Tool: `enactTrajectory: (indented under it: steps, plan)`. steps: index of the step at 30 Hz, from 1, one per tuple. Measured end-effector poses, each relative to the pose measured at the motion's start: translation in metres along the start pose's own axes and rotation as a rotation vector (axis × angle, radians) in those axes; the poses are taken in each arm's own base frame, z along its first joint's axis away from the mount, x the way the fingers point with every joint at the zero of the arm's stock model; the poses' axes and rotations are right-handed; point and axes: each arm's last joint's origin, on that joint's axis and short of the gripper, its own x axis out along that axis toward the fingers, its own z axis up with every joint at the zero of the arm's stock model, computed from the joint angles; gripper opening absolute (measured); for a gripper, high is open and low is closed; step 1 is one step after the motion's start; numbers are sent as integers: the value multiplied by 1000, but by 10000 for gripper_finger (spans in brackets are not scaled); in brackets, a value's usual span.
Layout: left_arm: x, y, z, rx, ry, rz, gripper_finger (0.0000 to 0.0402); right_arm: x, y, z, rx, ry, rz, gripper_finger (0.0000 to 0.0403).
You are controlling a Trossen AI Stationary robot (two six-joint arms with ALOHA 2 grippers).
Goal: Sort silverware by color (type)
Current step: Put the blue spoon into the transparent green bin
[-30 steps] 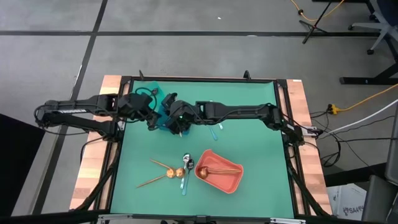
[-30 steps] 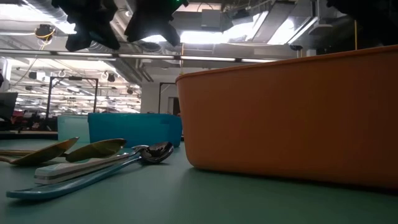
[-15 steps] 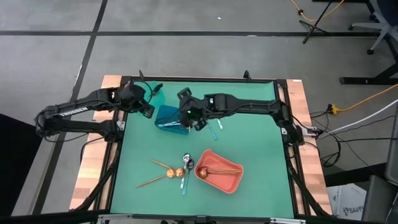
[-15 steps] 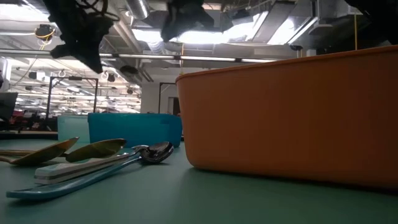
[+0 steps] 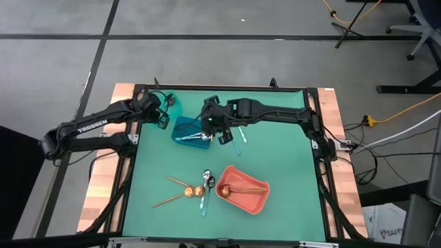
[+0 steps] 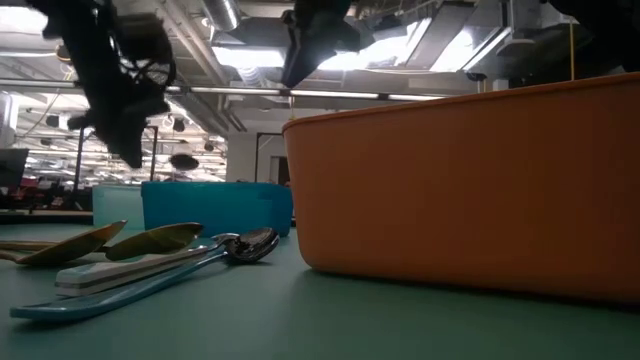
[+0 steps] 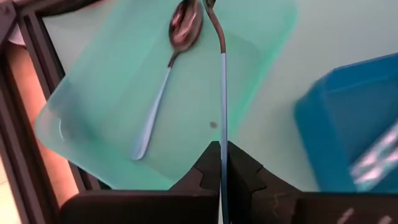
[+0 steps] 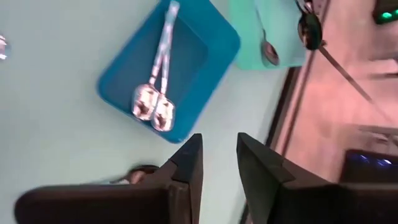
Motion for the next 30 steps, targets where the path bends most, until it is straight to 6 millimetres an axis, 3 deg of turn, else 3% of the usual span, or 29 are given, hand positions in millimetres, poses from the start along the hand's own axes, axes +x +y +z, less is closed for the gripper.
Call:
enactTrajectory:
  steps: [10,30]
  plan:
    - [36,13,-15,38,-49,38,0,0,-1,4,7,-53,16,90]
    - [56,25,-30,16,-43,98,10,0,-1,4,9,-65,16,90]
